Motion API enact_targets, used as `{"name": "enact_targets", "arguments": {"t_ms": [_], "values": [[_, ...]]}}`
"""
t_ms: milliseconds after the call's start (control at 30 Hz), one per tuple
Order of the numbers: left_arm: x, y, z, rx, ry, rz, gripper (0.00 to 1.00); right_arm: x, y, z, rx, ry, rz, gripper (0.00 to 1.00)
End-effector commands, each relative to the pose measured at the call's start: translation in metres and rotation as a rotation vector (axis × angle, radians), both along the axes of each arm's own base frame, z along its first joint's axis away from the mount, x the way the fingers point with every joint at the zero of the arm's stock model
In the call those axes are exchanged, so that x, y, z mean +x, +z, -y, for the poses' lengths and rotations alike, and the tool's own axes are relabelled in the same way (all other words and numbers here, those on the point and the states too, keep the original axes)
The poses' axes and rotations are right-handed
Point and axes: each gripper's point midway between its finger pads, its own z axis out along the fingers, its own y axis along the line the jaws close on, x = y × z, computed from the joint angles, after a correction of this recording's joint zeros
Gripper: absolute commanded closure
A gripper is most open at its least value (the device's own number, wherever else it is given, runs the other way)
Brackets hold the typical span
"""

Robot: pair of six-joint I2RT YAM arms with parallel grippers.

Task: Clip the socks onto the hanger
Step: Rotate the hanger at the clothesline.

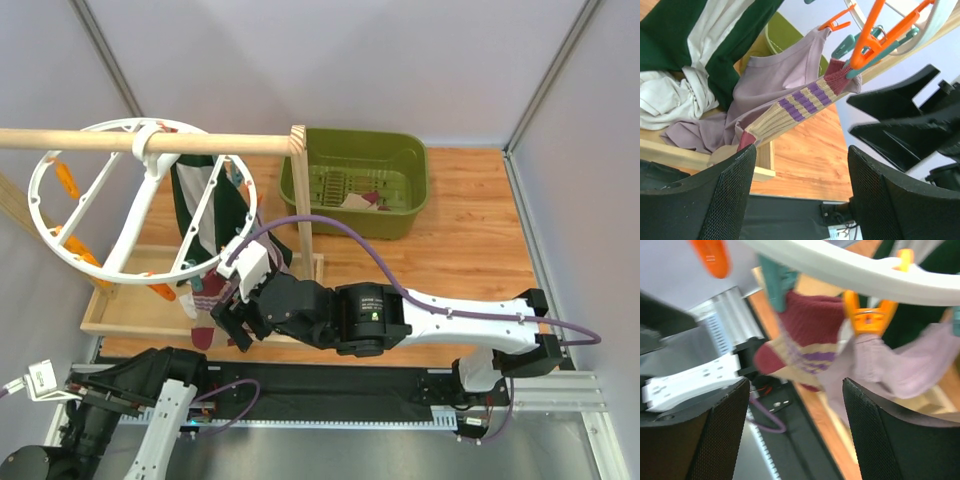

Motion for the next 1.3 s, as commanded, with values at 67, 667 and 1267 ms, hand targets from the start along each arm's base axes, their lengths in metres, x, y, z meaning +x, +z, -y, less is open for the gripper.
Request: {"name": "enact_targets", "arguments": {"t_ms": [67,667,1267], "values": [[-0.02,-0.046,0.01,0.052,-0.106,-0.119,0.21,0.059,0.014,0.031,-0.052,-0.264,0.225,0.23],[0.044,-0.038,0.039,0.04,-0.191,-0.096,0.23,0.094,-0.008,0.045,0.007,-0.078,0.191,0.14],[0.031,-0.092,0.03,-0.059,-0.125,-0.254,0.34,0.011,0.047,-0.078,0.315,0.171,0.029,0.79]]}}
